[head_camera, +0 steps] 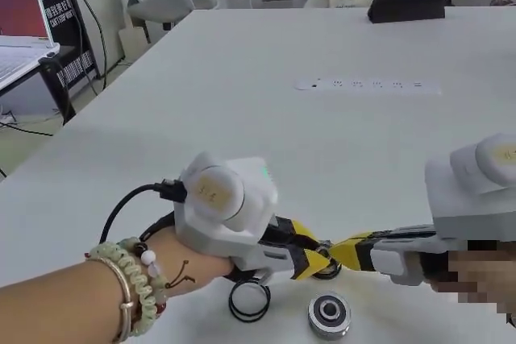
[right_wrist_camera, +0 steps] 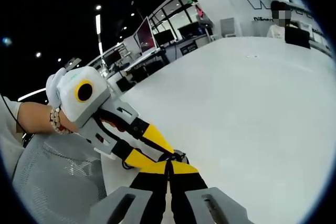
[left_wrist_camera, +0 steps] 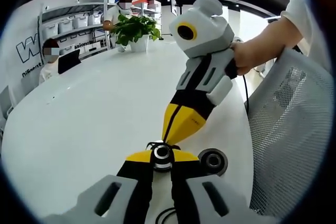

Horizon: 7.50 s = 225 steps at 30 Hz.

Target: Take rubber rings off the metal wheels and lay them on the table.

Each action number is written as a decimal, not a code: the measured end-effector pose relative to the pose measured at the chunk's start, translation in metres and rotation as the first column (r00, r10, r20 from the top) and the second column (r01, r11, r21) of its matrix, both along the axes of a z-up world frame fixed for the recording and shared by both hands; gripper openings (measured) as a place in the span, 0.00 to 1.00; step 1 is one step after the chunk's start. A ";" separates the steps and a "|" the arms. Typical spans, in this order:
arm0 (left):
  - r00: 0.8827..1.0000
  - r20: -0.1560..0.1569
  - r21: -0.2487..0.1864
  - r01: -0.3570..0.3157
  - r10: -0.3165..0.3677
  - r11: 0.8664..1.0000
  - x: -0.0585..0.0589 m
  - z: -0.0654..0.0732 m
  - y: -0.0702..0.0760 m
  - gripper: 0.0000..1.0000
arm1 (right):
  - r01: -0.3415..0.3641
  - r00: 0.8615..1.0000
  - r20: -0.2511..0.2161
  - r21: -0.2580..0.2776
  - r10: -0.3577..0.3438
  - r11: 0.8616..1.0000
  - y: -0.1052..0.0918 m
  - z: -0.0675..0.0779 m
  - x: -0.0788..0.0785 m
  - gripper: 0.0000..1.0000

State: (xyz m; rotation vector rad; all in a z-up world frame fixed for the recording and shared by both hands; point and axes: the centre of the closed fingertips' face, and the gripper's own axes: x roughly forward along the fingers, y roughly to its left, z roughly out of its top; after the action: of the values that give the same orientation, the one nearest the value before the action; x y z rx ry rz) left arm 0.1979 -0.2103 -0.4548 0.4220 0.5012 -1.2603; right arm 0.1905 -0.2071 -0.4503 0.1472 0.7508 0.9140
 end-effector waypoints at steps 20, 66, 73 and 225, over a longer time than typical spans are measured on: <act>0.998 -0.062 0.001 -0.031 0.031 1.000 0.000 0.002 0.000 0.07 | -0.005 1.000 -0.013 -0.031 0.005 1.000 -0.011 -0.010 -0.003 0.00; 0.977 0.052 -0.103 -0.203 0.209 0.974 -0.059 0.116 0.155 0.68 | -0.087 0.994 0.077 0.046 0.084 0.995 0.022 0.068 -0.015 0.00; 0.967 0.026 -0.122 -0.249 0.254 0.961 -0.071 0.109 0.163 0.70 | -0.146 0.987 0.076 0.040 0.143 0.988 0.043 0.069 -0.023 0.00; 0.999 -0.043 -0.125 0.003 -0.009 0.992 -0.003 0.041 -0.009 0.36 | -0.039 0.998 0.051 -0.158 0.048 0.987 -0.026 -0.013 -0.013 0.09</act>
State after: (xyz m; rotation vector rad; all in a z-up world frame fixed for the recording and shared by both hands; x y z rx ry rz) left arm 0.1949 -0.2197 -0.4134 0.2912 0.4550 -1.3013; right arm 0.1771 -0.2335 -0.4636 -0.0333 0.7748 0.8929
